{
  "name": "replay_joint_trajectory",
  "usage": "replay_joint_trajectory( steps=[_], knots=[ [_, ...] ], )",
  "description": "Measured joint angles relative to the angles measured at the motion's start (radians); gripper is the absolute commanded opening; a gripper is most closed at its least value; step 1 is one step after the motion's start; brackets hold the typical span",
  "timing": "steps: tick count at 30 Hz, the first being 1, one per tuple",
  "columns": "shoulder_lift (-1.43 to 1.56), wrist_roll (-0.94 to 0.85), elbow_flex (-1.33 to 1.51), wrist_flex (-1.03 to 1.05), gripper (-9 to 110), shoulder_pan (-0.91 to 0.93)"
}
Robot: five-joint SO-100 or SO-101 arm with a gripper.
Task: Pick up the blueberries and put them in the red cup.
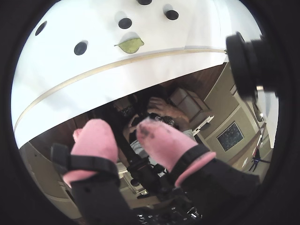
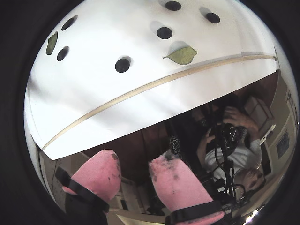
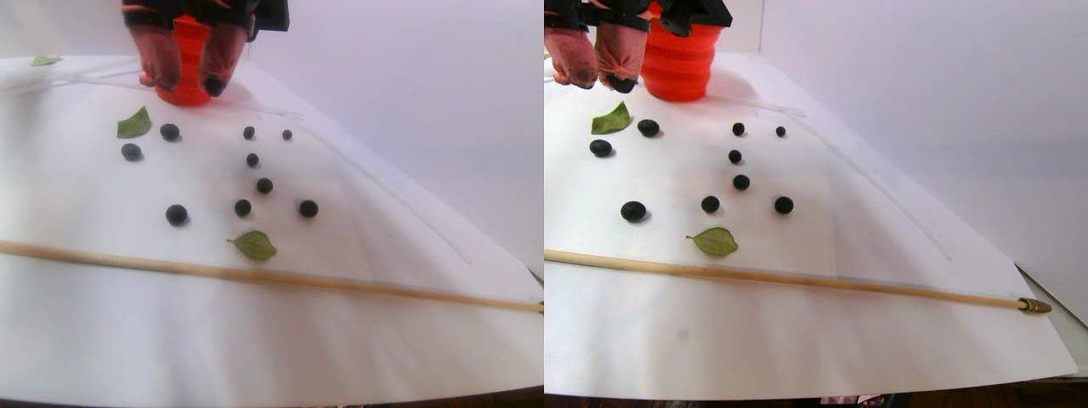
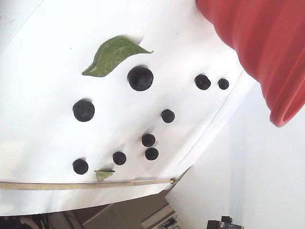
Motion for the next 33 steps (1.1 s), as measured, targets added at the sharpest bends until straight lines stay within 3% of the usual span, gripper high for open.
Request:
replay_joint_trajectory(
  steps=[10,26,33],
  knots=[
    [-0.190,-0.012,0.009,-0.183,13,-0.002],
    [-0.161,-0.054,0.124,-0.249,13,-0.041],
    [-0.353,-0.054,0.123,-0.416,13,-0.040]
  ],
)
